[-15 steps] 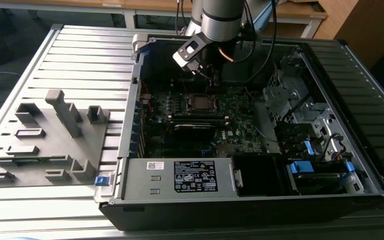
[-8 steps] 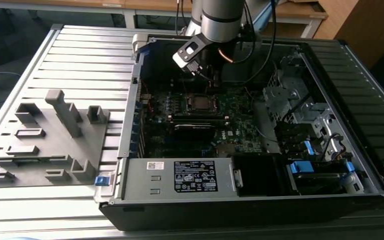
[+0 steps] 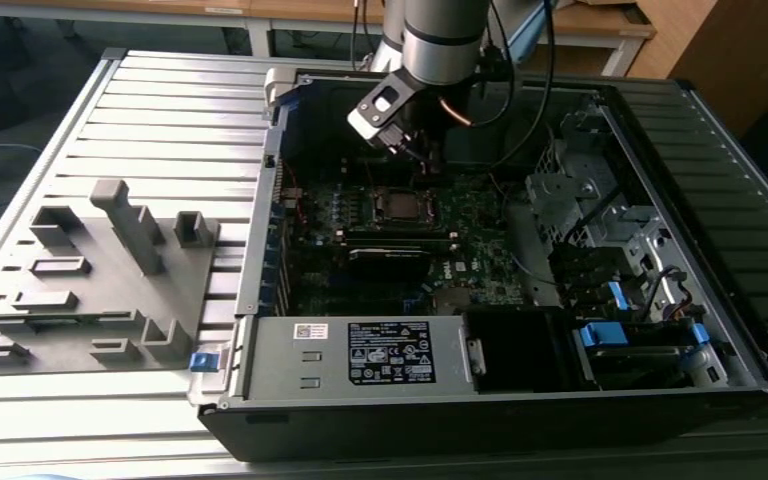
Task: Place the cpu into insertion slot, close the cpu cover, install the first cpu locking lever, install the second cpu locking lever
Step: 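Close the cpu cover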
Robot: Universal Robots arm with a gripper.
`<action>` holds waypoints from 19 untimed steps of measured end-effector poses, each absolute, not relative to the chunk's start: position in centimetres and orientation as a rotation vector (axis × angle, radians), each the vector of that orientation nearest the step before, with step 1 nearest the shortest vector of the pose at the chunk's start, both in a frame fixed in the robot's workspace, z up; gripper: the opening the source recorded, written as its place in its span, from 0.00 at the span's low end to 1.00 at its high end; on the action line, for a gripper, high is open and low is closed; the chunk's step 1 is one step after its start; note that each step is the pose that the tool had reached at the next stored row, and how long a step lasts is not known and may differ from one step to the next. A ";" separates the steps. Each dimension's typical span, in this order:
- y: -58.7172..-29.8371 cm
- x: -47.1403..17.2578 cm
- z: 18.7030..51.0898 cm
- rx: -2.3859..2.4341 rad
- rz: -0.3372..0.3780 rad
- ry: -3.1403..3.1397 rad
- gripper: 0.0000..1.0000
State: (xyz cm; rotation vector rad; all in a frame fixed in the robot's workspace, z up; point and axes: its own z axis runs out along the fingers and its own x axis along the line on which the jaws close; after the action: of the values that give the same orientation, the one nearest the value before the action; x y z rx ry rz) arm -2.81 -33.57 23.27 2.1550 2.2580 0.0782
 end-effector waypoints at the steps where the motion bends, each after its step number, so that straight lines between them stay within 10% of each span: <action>1: -33.6 -2.8 23.3 2.136 0.078 2.277 0.11; 19: -33.6 -2.8 23.2 1.916 0.081 2.471 0.11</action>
State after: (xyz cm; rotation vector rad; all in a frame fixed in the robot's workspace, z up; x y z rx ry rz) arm -2.81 -33.57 23.22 1.9159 2.4707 0.0809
